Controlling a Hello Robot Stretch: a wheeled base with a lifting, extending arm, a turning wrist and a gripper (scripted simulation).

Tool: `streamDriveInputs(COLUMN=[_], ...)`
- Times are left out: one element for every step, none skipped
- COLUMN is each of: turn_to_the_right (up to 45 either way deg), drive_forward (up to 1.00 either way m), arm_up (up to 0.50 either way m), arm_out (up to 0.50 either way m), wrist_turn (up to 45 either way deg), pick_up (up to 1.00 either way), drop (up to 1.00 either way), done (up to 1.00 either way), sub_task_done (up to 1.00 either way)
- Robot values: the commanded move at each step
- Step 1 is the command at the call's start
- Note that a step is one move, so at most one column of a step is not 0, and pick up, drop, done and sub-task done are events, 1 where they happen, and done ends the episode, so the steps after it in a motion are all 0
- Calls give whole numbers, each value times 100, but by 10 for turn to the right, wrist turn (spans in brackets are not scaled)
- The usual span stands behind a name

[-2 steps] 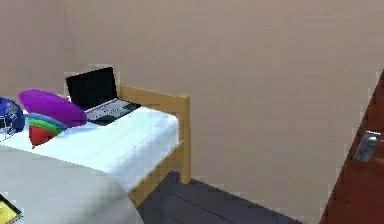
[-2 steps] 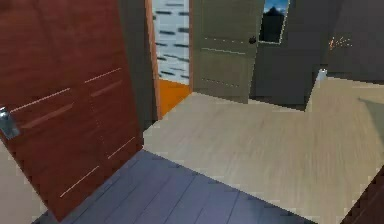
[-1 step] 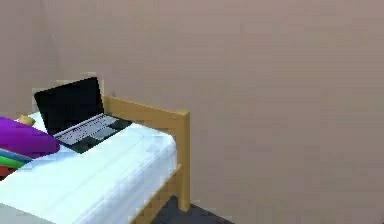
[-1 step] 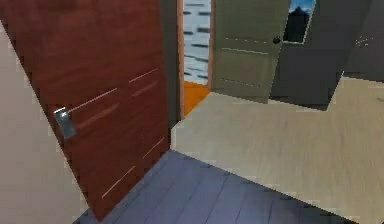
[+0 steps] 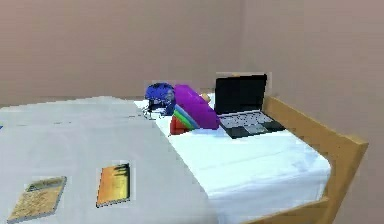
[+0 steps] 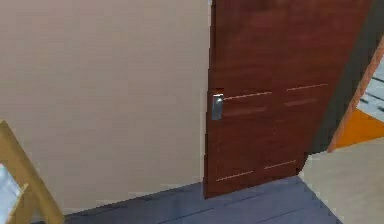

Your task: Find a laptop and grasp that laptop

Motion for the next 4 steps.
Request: streamDriveInputs(turn_to_the_right=[-450, -240, 450, 450], drive_forward=[0, 0, 0, 0], arm_up=[0, 0, 0, 0], arm_out=[0, 0, 0, 0], wrist_turn=[0, 0, 0, 0], pick_up=[0, 0, 0, 0], drop=[0, 0, 0, 0], done=[0, 0, 0, 0], sub_task_done=[0, 0, 0, 0])
